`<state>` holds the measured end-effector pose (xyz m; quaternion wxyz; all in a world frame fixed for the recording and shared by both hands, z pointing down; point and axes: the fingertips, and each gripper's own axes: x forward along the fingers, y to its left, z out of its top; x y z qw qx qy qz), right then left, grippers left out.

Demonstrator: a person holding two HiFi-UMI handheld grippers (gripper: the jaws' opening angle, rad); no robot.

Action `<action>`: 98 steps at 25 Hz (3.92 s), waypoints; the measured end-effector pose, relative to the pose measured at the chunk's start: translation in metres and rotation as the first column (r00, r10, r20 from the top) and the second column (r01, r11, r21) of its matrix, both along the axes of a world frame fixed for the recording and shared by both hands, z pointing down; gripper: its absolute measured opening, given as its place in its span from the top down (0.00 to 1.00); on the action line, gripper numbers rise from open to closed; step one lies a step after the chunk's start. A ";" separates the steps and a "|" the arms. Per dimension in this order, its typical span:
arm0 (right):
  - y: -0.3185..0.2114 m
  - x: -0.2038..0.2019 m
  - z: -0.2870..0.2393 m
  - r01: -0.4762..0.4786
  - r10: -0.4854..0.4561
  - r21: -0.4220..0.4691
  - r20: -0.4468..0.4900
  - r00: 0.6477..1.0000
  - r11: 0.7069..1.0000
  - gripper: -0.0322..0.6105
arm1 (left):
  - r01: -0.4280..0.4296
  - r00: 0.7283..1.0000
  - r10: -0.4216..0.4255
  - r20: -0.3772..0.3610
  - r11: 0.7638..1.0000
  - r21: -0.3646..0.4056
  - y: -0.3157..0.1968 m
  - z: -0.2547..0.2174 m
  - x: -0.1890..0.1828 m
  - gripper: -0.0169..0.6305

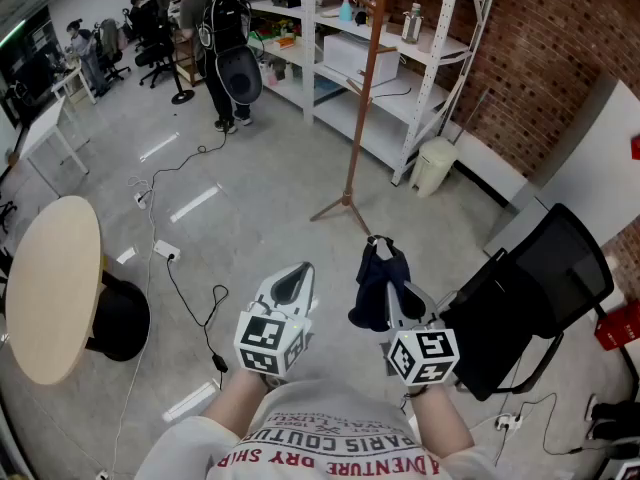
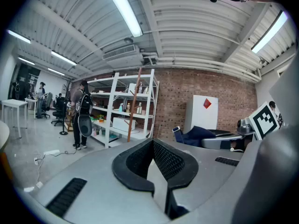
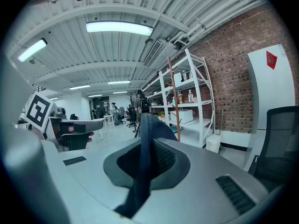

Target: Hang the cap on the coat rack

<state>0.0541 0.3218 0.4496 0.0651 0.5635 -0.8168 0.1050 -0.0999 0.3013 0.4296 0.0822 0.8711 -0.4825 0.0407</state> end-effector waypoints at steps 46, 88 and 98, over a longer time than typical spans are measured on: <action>-0.193 -0.039 0.014 -0.122 0.131 -0.127 0.068 0.989 0.984 0.92 | -0.135 0.991 0.135 -0.008 0.989 -0.068 -0.224 0.009 -0.032 0.96; -0.622 0.138 -0.037 0.046 -0.047 0.017 0.079 0.996 0.999 0.92 | 0.041 0.999 -0.041 -0.006 0.999 -0.029 -0.616 -0.005 0.125 0.96; -0.673 0.164 -0.087 0.037 -0.045 0.142 0.053 0.998 0.989 0.92 | 0.011 1.000 -0.010 0.011 0.999 -0.031 -0.654 -0.004 0.150 0.96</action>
